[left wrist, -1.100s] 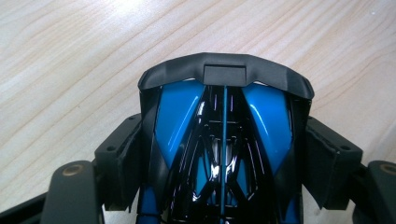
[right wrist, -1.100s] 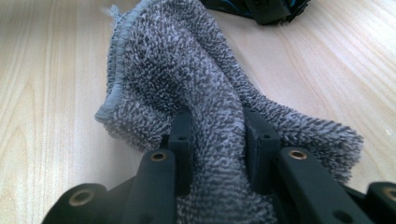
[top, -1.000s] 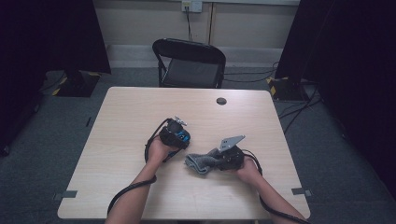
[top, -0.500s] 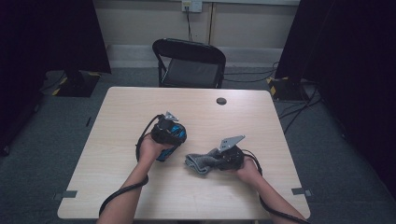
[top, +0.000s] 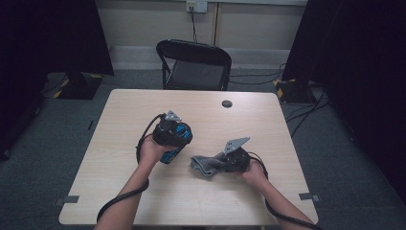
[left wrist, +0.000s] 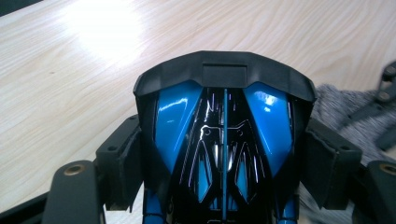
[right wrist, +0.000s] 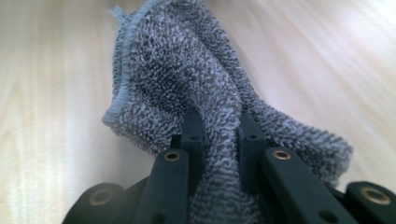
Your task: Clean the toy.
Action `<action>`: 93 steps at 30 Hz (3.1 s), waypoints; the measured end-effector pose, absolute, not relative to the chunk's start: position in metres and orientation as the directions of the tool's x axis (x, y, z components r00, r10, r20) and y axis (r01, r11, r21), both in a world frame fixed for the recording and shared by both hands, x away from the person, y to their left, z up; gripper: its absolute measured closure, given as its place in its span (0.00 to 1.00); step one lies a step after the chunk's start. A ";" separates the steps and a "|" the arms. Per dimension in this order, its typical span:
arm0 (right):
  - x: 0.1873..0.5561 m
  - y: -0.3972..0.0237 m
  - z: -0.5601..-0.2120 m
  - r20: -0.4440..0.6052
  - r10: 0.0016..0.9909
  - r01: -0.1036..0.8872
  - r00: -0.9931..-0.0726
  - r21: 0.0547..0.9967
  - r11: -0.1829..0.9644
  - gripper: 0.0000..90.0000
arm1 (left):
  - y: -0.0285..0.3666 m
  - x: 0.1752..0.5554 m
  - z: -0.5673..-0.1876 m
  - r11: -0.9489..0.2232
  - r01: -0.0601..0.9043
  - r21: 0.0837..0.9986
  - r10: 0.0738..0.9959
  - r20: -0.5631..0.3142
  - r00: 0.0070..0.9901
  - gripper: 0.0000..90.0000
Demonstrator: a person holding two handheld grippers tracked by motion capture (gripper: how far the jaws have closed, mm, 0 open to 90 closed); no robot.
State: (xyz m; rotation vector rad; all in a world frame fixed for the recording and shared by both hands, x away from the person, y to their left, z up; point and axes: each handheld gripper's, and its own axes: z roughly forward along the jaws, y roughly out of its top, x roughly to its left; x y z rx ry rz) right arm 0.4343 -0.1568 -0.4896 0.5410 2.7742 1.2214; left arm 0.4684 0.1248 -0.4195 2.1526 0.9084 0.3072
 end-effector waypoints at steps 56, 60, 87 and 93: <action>0.475 -0.119 -0.401 0.048 0.539 0.371 -0.841 0.776 0.510 0.88 | 0.110 0.464 -0.418 -0.405 0.511 0.758 0.695 -0.108 0.710 0.28; 0.472 -0.119 -0.401 0.047 0.524 0.362 -0.850 0.776 0.517 0.88 | 0.114 0.466 -0.417 -0.403 0.513 0.757 0.702 -0.104 0.705 0.28; 0.459 -0.129 -0.405 0.066 0.468 0.342 -0.881 0.774 0.534 0.88 | 0.126 0.471 -0.414 -0.394 0.522 0.757 0.738 -0.078 0.670 0.28; 0.458 -0.139 -0.408 0.083 0.469 0.354 -0.879 0.773 0.527 0.88 | 0.131 0.473 -0.410 -0.379 0.518 0.766 0.747 -0.077 0.660 0.28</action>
